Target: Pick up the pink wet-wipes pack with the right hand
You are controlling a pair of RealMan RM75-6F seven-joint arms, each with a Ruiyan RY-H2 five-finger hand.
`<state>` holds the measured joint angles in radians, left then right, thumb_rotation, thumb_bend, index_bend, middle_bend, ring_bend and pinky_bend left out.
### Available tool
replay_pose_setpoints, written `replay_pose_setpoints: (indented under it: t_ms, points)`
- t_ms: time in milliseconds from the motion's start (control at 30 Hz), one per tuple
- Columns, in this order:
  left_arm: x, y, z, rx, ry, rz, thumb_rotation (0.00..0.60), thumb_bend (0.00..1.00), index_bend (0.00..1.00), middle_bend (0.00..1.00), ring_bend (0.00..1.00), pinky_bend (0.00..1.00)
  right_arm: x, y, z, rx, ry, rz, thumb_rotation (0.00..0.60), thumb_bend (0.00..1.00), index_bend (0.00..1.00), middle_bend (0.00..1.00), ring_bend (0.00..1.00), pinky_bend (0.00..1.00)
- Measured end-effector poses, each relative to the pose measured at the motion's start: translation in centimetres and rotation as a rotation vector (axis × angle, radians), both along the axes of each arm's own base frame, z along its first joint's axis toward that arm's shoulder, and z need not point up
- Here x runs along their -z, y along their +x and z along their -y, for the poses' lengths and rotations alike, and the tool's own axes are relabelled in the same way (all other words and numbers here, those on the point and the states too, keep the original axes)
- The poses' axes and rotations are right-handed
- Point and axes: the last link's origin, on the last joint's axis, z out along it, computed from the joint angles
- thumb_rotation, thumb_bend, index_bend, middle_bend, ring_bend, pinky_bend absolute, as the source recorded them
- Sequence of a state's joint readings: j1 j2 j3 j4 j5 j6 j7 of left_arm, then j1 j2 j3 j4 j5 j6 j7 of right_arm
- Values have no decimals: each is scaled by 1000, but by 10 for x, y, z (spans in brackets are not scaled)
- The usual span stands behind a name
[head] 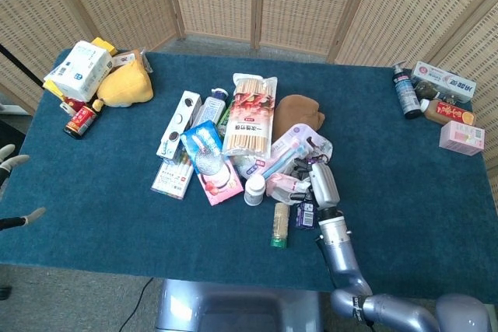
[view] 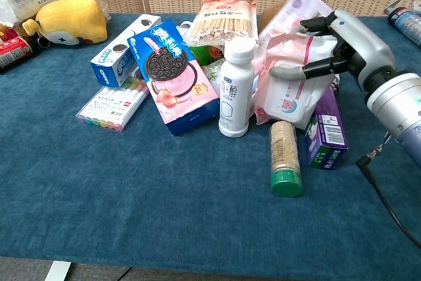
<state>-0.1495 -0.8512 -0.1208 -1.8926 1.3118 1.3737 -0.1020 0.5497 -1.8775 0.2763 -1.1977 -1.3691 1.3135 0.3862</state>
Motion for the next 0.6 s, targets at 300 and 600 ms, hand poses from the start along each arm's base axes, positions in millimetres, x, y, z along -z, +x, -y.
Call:
replay_pose_setpoints:
  t_ms: [300, 600]
  points:
    - [1, 1, 0, 5, -8, 8, 600, 0, 206, 0, 0, 0, -13, 4, -1, -16, -52, -4, 600, 0, 675, 932, 707, 755]
    - [1, 0, -1, 5, -12, 18, 600, 0, 207, 0, 0, 0, -40, 25, -2, -65, -113, 0, 600, 0, 678, 932, 707, 755]
